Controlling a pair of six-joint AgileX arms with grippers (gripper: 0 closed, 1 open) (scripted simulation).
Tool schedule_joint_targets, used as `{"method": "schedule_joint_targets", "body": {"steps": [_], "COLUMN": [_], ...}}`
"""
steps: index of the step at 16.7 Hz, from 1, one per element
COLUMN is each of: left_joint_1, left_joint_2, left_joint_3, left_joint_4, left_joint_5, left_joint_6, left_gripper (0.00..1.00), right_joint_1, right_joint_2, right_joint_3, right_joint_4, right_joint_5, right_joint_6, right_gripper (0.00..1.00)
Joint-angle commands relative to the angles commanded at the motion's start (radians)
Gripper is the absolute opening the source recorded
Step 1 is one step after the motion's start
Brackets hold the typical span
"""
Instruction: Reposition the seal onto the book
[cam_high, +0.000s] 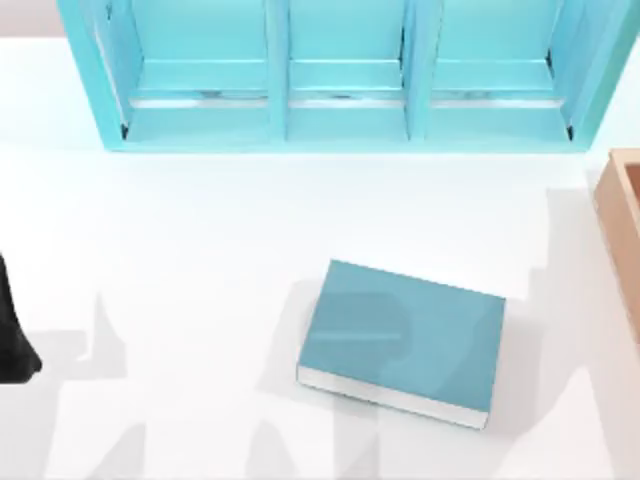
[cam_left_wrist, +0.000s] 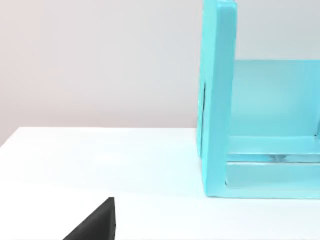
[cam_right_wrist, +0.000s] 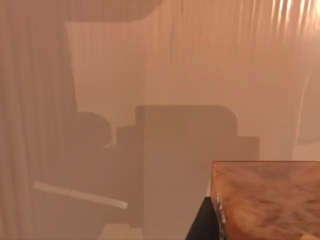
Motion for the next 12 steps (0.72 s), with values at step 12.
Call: {"method": "schedule_joint_targets", "body": {"steps": [12], "left_joint_1": [0.000], "left_joint_2": [0.000], "left_joint_3": [0.000], "left_joint_4": [0.000], "left_joint_5": [0.000], "left_joint_6": [0.000], "left_gripper": [1.00], "right_joint_1": [0.399], "right_joint_2": [-0.102], "right_joint_3": [0.397], "right_joint_4": [-0.526], "right_joint_5": [0.002], "right_joint_6": [0.402], "right_gripper": [0.00]}}
